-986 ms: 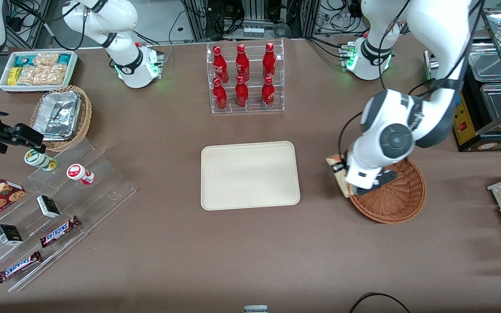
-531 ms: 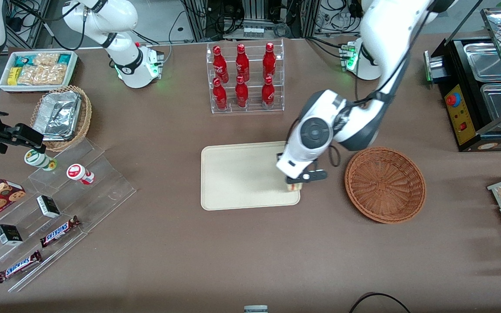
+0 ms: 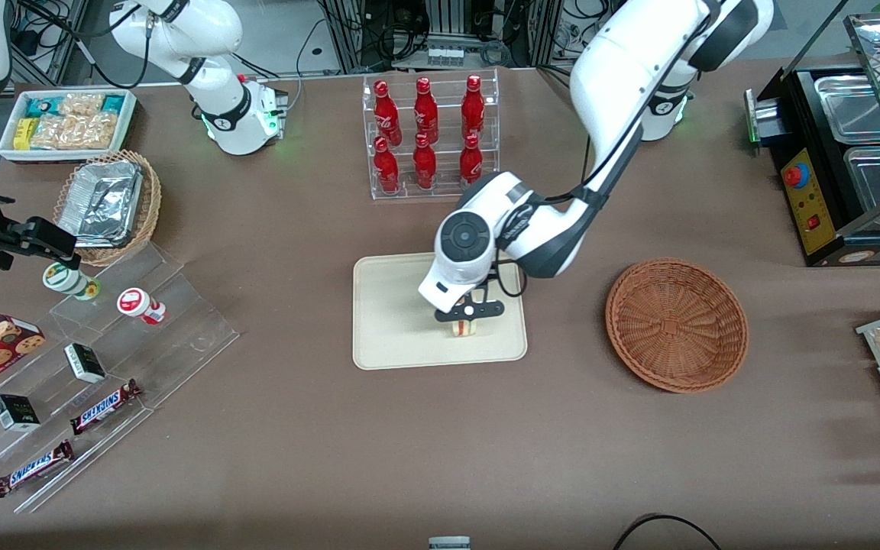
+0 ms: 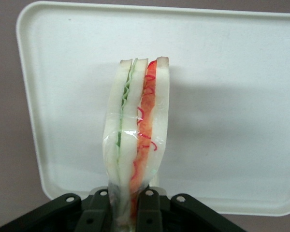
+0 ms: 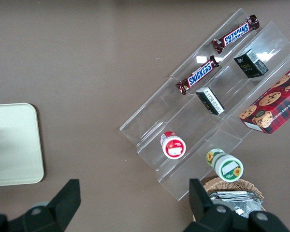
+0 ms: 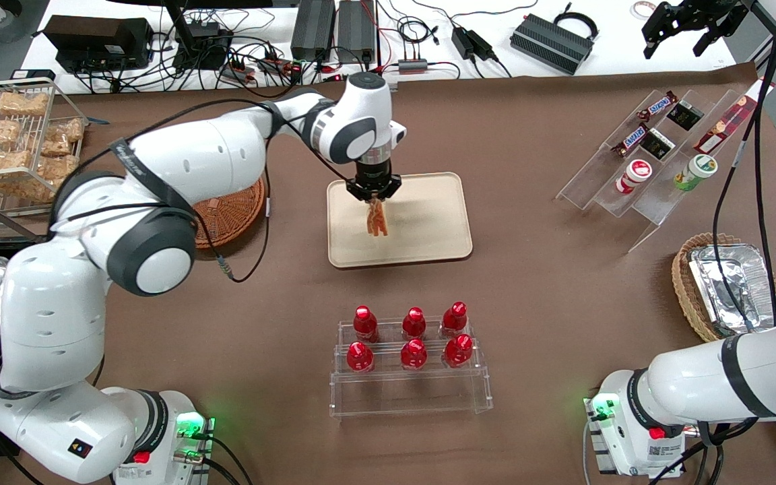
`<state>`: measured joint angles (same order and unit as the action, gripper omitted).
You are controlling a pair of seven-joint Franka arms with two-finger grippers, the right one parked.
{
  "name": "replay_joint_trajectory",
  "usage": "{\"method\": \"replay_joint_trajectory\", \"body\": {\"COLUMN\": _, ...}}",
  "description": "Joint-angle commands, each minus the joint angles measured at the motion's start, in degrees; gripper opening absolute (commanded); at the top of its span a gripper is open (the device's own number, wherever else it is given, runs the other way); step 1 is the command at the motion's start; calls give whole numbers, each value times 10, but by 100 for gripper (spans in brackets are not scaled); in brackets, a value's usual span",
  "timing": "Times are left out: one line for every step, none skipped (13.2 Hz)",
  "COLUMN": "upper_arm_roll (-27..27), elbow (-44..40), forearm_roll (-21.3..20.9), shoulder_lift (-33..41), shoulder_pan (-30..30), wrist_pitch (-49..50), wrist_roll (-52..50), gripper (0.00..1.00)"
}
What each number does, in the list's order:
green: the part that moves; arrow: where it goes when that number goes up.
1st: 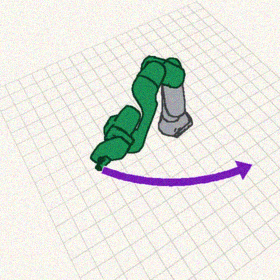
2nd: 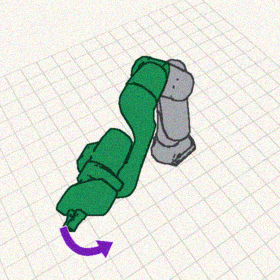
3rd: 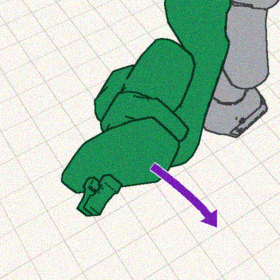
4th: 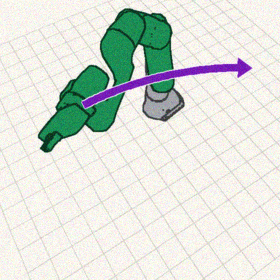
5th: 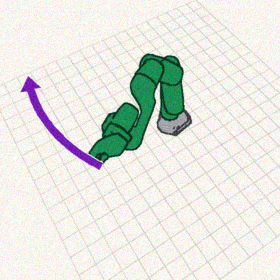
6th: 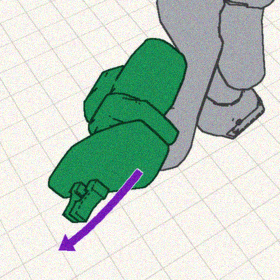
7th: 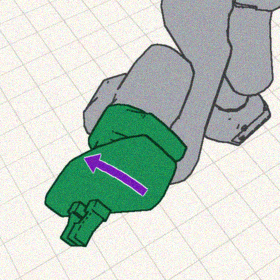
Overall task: Place sandwich from basket to tray
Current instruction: 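Lower the sandwich onto the tray and open the left gripper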
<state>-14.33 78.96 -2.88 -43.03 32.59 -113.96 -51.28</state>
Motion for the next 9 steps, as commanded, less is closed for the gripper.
{"method": "replay_joint_trajectory", "body": {"upper_arm_roll": 9, "elbow": -62, "forearm_roll": -11, "shoulder_lift": -48, "shoulder_pan": 23, "wrist_pitch": 10, "wrist_roll": -23, "gripper": 0}}
{"method": "replay_joint_trajectory", "body": {"upper_arm_roll": 9, "elbow": -63, "forearm_roll": -11, "shoulder_lift": -56, "shoulder_pan": 24, "wrist_pitch": 9, "wrist_roll": -25, "gripper": 0}}
{"method": "replay_joint_trajectory", "body": {"upper_arm_roll": 10, "elbow": -69, "forearm_roll": -11, "shoulder_lift": -59, "shoulder_pan": 29, "wrist_pitch": 8, "wrist_roll": -27, "gripper": 0}}
{"method": "replay_joint_trajectory", "body": {"upper_arm_roll": 10, "elbow": -86, "forearm_roll": -11, "shoulder_lift": -72, "shoulder_pan": 29, "wrist_pitch": 9, "wrist_roll": -29, "gripper": 0}}
{"method": "replay_joint_trajectory", "body": {"upper_arm_roll": 10, "elbow": -93, "forearm_roll": -11, "shoulder_lift": -77, "shoulder_pan": 29, "wrist_pitch": 10, "wrist_roll": -30, "gripper": 0}}
{"method": "replay_joint_trajectory", "body": {"upper_arm_roll": 10, "elbow": -94, "forearm_roll": -11, "shoulder_lift": -77, "shoulder_pan": 29, "wrist_pitch": 10, "wrist_roll": -36, "gripper": 0}}
{"method": "replay_joint_trajectory", "body": {"upper_arm_roll": 9, "elbow": -94, "forearm_roll": -10, "shoulder_lift": -77, "shoulder_pan": 29, "wrist_pitch": 10, "wrist_roll": -37, "gripper": 0}}
{"method": "replay_joint_trajectory", "body": {"upper_arm_roll": 9, "elbow": -94, "forearm_roll": -10, "shoulder_lift": -77, "shoulder_pan": 29, "wrist_pitch": 9, "wrist_roll": -44, "gripper": 0}}
{"method": "replay_joint_trajectory", "body": {"upper_arm_roll": 9, "elbow": -94, "forearm_roll": -9, "shoulder_lift": -78, "shoulder_pan": 29, "wrist_pitch": 8, "wrist_roll": -56, "gripper": 0}}
